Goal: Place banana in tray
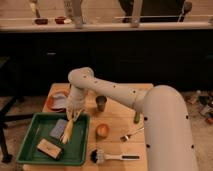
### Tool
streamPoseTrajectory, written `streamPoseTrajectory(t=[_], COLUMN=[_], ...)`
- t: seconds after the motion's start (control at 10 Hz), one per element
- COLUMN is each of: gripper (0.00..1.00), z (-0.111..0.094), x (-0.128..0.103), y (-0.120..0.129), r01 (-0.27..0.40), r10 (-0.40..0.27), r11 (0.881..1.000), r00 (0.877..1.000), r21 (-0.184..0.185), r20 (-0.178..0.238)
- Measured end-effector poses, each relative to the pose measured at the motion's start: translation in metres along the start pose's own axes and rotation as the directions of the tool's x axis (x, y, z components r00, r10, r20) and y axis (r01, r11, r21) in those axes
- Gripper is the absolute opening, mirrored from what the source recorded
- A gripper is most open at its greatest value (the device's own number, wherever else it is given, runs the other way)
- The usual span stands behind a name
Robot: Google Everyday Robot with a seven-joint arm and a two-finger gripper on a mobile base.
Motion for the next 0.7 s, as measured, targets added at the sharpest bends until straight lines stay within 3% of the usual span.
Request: streamPoseTrajectory(t=[0.5,0.7], gripper=[0.68,0.79], z=[0.0006,0.0006], x=[-0.0003,-0.0002], y=[-0.0001,-0.0003], r01=[0.001,0.001], r10=[-0.001,-0.001], r11=[1.000,1.000], r00=[1.000,1.000], r21=[-0.001,-0.001], r20=[0.001,0.001])
